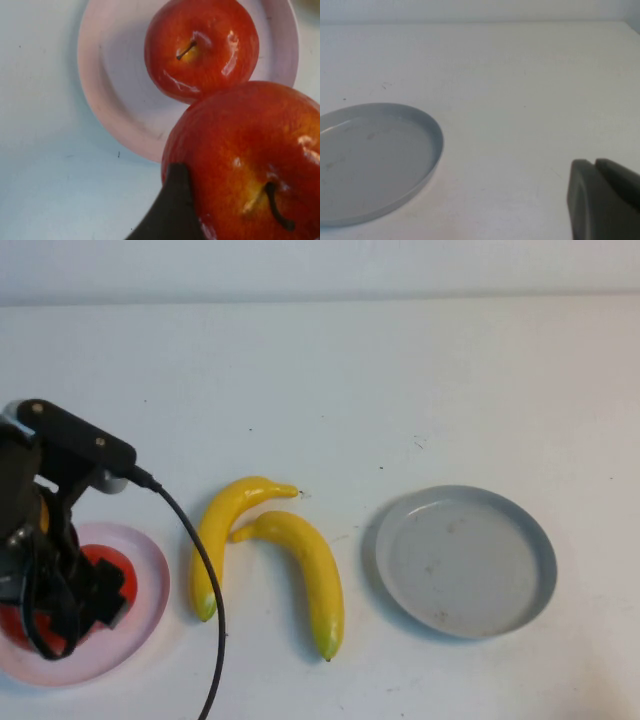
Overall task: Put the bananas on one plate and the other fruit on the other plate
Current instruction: Put one type of fruit in the left plate
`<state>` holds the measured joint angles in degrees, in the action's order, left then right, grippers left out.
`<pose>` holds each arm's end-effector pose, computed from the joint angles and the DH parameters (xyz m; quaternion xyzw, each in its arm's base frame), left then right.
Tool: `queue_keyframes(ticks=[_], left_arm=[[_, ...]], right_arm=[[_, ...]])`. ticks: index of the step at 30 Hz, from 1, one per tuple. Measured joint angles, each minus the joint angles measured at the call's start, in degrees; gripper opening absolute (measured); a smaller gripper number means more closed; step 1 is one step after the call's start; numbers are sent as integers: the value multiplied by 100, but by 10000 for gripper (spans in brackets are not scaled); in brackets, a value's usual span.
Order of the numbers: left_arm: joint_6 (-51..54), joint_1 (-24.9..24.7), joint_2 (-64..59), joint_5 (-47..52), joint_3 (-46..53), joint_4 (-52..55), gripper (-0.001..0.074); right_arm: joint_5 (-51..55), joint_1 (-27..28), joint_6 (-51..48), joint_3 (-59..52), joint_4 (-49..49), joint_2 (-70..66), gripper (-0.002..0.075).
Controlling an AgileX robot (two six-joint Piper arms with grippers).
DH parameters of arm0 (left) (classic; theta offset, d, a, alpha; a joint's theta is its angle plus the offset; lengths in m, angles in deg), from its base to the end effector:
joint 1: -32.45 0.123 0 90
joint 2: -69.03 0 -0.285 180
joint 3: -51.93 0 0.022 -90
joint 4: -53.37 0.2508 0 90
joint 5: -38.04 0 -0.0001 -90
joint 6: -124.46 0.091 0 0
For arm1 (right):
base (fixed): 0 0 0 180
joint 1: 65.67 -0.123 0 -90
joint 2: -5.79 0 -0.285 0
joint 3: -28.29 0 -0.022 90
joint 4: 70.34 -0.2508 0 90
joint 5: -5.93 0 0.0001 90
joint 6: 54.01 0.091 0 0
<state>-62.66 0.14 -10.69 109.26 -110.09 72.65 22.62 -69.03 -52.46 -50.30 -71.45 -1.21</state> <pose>0.2000 -0.0928 0.3071 0.2514 0.9493 0.1213 0.1446 0.0543 0.0037 0.1795 -0.0068 0.7786 0.0349 0.6265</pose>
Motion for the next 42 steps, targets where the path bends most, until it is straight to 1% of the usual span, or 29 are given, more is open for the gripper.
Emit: queue_keyframes(ticks=[2, 4, 9, 12, 15, 17, 20, 25, 29, 35, 42], left_arm=[[-81, 76, 152, -30, 59, -32, 571], [-91, 275, 413, -54, 59, -69, 571], [-80, 1057, 839, -47, 359, -28, 571], [75, 1250, 828, -164, 623, -323, 571], [303, 1405, 704, -669, 826, -603, 571], [339, 1550, 515, -813, 905, -663, 571], [339, 1660, 187, -887, 915, -663, 571], [339, 1657, -360, -1019, 915, -724, 571], [385, 1771, -702, -1248, 915, -915, 573], [450, 1827, -866, -1525, 915, -929, 663], [417, 1827, -704, -1531, 915, -938, 667]], right_arm=[[-48, 0, 0, 0, 0, 0, -17], [-48, 0, 0, 0, 0, 0, -17], [-48, 0, 0, 0, 0, 0, -17], [-48, 0, 0, 0, 0, 0, -17], [-48, 0, 0, 0, 0, 0, -17], [-48, 0, 0, 0, 0, 0, -17], [-48, 0, 0, 0, 0, 0, -17], [-48, 0, 0, 0, 0, 0, -17], [-48, 0, 0, 0, 0, 0, -17], [-48, 0, 0, 0, 0, 0, -17], [-48, 0, 0, 0, 0, 0, -17]])
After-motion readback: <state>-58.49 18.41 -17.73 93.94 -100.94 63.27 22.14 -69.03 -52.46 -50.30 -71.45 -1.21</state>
